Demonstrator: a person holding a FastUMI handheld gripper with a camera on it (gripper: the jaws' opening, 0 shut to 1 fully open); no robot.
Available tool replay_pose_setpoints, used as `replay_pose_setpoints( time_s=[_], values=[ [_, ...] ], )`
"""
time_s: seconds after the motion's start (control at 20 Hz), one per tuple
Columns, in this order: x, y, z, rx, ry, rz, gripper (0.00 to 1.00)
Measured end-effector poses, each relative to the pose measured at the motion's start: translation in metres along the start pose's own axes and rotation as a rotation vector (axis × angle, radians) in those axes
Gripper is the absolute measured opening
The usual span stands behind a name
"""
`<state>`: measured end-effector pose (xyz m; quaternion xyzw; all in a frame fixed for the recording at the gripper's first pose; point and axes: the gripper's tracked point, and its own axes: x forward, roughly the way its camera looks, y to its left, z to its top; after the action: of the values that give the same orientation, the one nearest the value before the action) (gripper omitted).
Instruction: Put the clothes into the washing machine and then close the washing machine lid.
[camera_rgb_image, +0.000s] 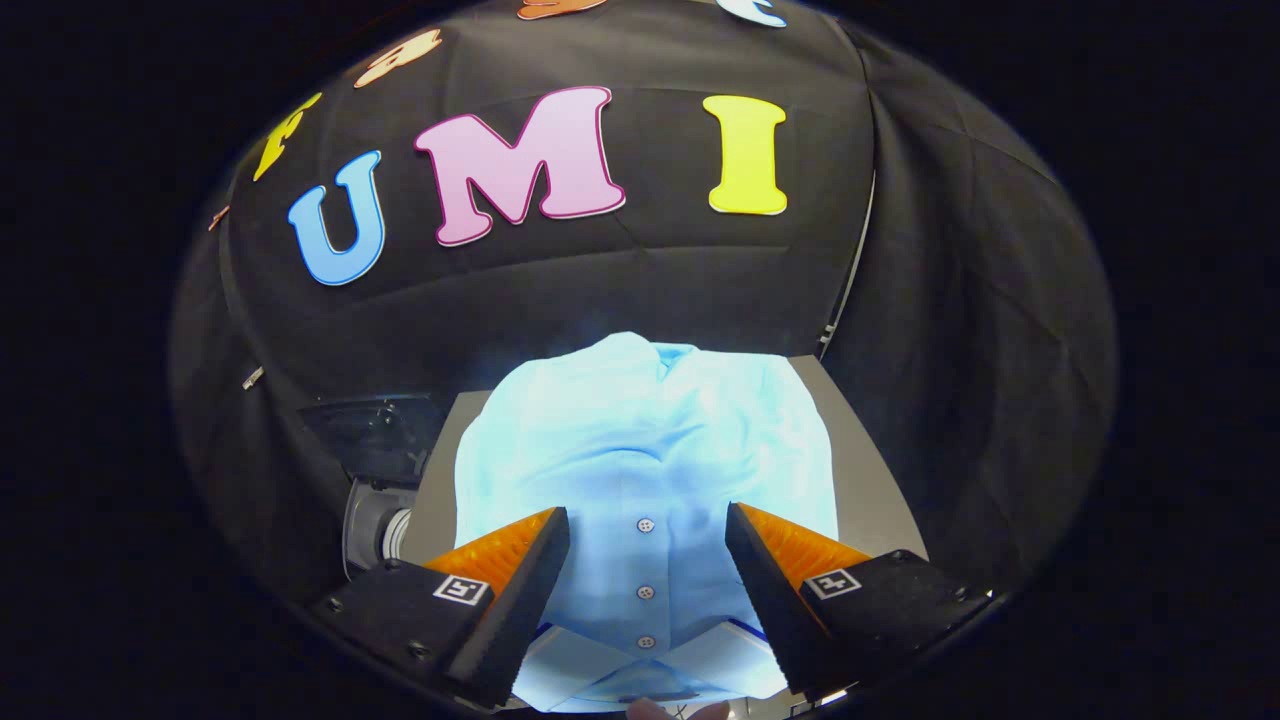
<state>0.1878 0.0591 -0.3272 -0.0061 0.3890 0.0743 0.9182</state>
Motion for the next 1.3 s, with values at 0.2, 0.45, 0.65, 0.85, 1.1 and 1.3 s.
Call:
replay_pose_setpoints(
  time_s=[0.2,0.45,0.65,0.85,1.1,1.3],
  values=[
    [0.017,-0.002,-0.033,-0.044,0.109,-0.02,0.98],
    [0.015,0.01,-0.033,-0.078,0.068,0.053,0.56],
    [0.016,0.01,-0.029,0.05,0.032,0.127,0.08],
    [0.003,0.011,-0.012,0.052,-0.021,0.125,0.08],
    [-0.037,0.027,0.014,0.055,-0.109,0.126,0.07],
    [-0.076,0.057,0.029,0.065,-0.167,0.147,0.07]
  ],
)
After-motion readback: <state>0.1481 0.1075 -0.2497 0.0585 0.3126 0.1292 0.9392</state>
